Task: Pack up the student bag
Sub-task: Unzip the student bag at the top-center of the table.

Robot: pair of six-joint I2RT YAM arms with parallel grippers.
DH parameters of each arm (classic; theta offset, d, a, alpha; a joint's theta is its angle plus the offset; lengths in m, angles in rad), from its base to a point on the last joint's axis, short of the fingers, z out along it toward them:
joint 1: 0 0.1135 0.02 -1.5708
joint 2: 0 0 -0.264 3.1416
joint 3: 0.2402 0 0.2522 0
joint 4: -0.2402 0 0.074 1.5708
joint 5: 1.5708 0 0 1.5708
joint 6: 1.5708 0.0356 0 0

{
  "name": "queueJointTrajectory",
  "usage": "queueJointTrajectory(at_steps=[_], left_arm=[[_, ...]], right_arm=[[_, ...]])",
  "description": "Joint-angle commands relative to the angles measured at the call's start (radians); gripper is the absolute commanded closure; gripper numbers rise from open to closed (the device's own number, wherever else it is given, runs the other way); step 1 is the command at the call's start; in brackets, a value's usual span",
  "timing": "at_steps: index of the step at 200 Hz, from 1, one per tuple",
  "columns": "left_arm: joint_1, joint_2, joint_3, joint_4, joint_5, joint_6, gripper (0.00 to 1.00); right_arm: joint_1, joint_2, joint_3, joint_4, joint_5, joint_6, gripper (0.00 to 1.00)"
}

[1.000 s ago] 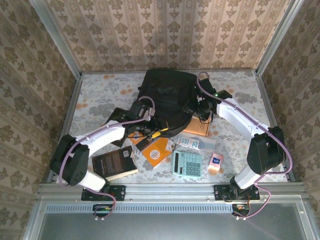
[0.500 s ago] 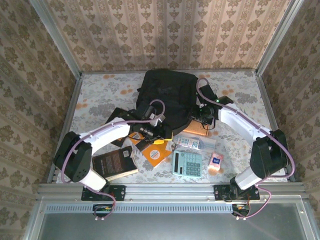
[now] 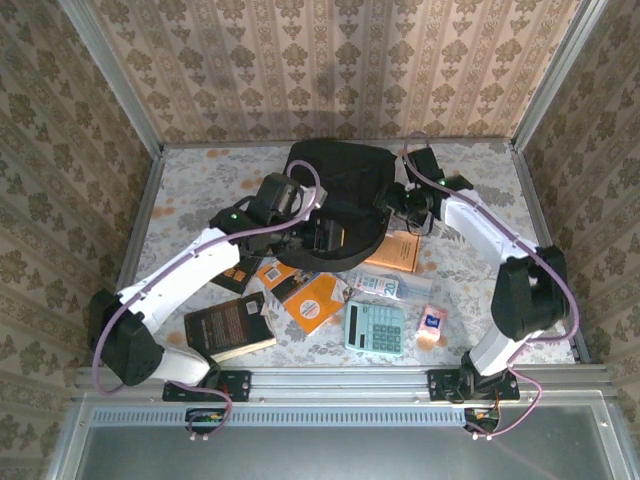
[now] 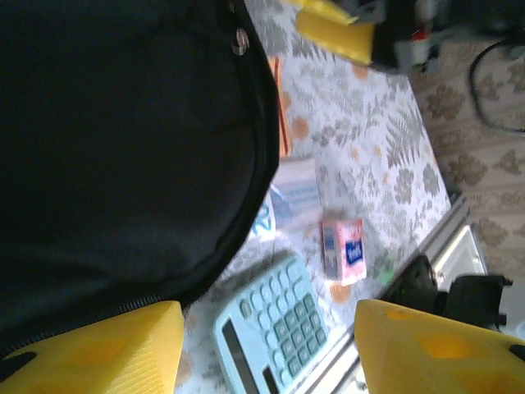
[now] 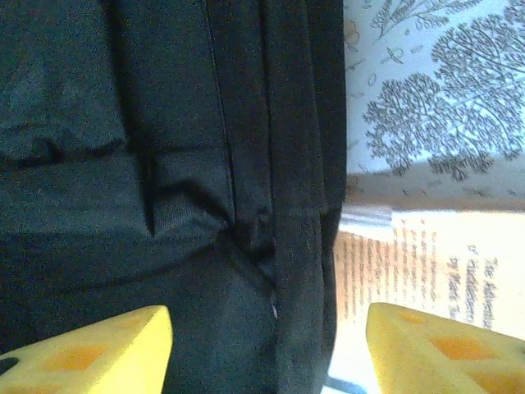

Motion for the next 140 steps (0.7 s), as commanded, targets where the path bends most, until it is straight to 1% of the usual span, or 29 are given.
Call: queueJointTrajectory(at_steps=[1, 31, 42, 53, 74, 87, 109, 129, 140], left_arm=[[0.021, 0.066, 0.057, 0.027, -0.063, -0.028, 0.43], [0.052, 0.142, 0.098, 0.110, -0.038, -0.122, 0.46], [0.055, 0.169, 0.124, 0.126, -0.041, -0.134, 0.46], [0.058, 0.195, 0.149, 0.127, -0.048, -0.147, 0.47], [0.062, 0.239, 0.181, 0.142, -0.050, -0.167, 0.47], [0.065, 0.261, 0.188, 0.158, -0.046, -0.185, 0.47], [0.066, 0.297, 0.193, 0.178, -0.027, -0.208, 0.48], [0.066, 0.313, 0.185, 0.185, -0.012, -0.227, 0.48], [0.066, 0.315, 0.177, 0.191, -0.008, -0.233, 0.48]], right_arm=[[-0.024, 0.077, 0.052, 0.035, -0.031, -0.005, 0.39], [-0.045, 0.163, 0.089, 0.112, -0.086, -0.003, 0.51], [-0.056, 0.182, 0.087, 0.146, -0.103, 0.006, 0.53], [-0.070, 0.192, 0.069, 0.201, -0.126, 0.022, 0.54], [-0.100, 0.200, 0.017, 0.325, -0.187, 0.060, 0.65], [-0.108, 0.207, -0.007, 0.395, -0.248, 0.070, 0.69], [-0.107, 0.220, -0.028, 0.458, -0.327, 0.087, 0.69], [-0.108, 0.237, -0.038, 0.465, -0.385, 0.088, 0.58], [-0.107, 0.239, -0.046, 0.453, -0.388, 0.077, 0.57]])
